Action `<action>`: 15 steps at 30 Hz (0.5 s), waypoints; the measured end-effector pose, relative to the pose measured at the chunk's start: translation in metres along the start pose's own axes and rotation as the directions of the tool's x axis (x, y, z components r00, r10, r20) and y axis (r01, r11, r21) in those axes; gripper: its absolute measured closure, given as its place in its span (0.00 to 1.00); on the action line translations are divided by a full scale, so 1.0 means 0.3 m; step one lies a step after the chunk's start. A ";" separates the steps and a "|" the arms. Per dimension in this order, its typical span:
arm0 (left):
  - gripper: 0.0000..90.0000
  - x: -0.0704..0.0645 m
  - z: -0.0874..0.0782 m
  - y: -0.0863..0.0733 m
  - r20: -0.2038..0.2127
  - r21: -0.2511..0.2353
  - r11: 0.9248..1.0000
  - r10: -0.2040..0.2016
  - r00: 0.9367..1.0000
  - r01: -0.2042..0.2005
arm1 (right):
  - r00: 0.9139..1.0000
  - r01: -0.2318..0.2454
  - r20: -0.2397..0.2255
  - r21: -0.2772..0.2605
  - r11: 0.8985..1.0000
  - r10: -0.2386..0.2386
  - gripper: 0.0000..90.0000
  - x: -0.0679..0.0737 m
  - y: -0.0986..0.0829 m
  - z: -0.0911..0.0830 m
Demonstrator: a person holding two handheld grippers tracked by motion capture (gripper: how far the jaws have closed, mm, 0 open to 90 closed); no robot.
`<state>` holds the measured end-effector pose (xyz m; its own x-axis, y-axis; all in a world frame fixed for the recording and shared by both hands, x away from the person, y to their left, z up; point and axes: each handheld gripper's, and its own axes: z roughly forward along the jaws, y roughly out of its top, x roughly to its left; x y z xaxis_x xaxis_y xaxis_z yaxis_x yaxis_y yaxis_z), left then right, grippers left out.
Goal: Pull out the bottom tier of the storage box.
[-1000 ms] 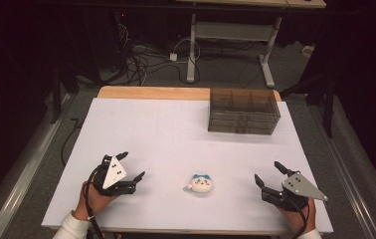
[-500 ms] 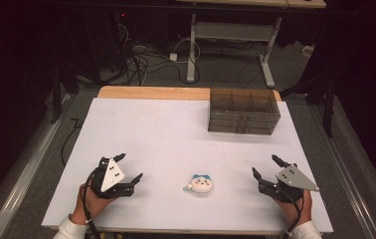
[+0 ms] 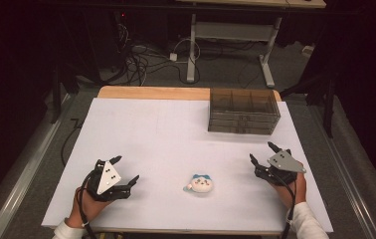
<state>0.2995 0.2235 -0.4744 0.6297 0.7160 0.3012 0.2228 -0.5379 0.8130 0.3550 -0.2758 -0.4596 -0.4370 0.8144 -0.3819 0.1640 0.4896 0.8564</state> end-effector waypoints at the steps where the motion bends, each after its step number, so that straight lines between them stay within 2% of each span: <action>1: 0.18 0.001 0.001 -0.001 -0.001 0.003 1.000 -0.001 1.000 0.001 | 1.000 0.015 0.003 0.007 1.000 -0.015 0.32 0.001 0.001 0.013; 5: 0.18 0.003 0.008 -0.002 0.000 0.013 1.000 0.004 1.000 -0.004 | 0.997 0.077 0.007 0.050 0.996 -0.077 0.34 0.010 0.002 0.070; 9: 0.19 0.001 0.010 0.000 0.005 0.011 1.000 0.009 1.000 -0.009 | 0.995 0.099 0.015 0.076 0.992 -0.101 0.37 0.009 0.001 0.107; 10: 0.19 0.001 0.009 0.000 0.005 0.010 1.000 0.010 1.000 -0.010 | 0.991 0.128 0.023 0.098 0.987 -0.131 0.39 0.008 0.002 0.135; 13: 0.19 0.001 0.006 0.000 0.004 -0.002 1.000 0.007 1.000 -0.007 | 0.988 0.148 0.025 0.121 0.982 -0.152 0.40 0.008 0.004 0.165; 15: 0.19 0.001 0.004 0.000 0.003 -0.004 1.000 0.008 1.000 -0.008 | 0.981 0.182 0.036 0.141 0.973 -0.189 0.40 0.010 0.008 0.194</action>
<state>0.3005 0.2230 -0.4749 0.6335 0.7107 0.3059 0.2147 -0.5413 0.8130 0.4055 -0.2540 -0.4789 -0.4280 0.7179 -0.5490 0.2050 0.6687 0.7147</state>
